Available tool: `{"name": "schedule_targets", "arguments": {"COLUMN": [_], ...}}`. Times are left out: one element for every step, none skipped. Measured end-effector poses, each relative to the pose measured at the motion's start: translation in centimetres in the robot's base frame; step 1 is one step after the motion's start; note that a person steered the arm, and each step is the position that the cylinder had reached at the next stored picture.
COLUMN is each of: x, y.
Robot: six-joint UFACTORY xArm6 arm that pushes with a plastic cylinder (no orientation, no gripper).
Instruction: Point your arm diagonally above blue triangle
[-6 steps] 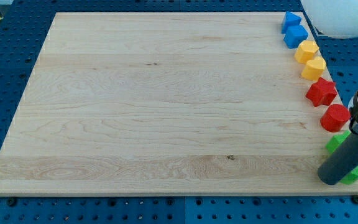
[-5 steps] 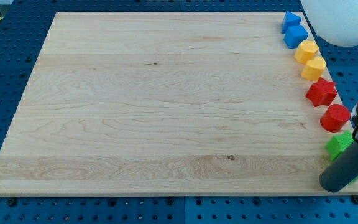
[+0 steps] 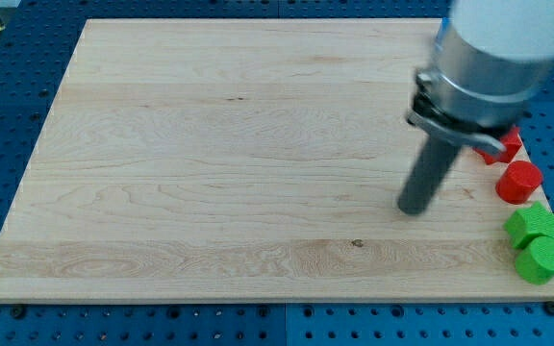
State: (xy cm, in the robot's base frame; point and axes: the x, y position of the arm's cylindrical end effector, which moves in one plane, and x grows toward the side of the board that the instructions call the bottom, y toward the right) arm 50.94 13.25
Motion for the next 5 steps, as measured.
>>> {"name": "schedule_targets", "arguments": {"x": [-6.0, -12.1, -17.5, -23.1, -27.8], "y": [-3.1, -4.9, -4.9, -4.5, -2.2]}}
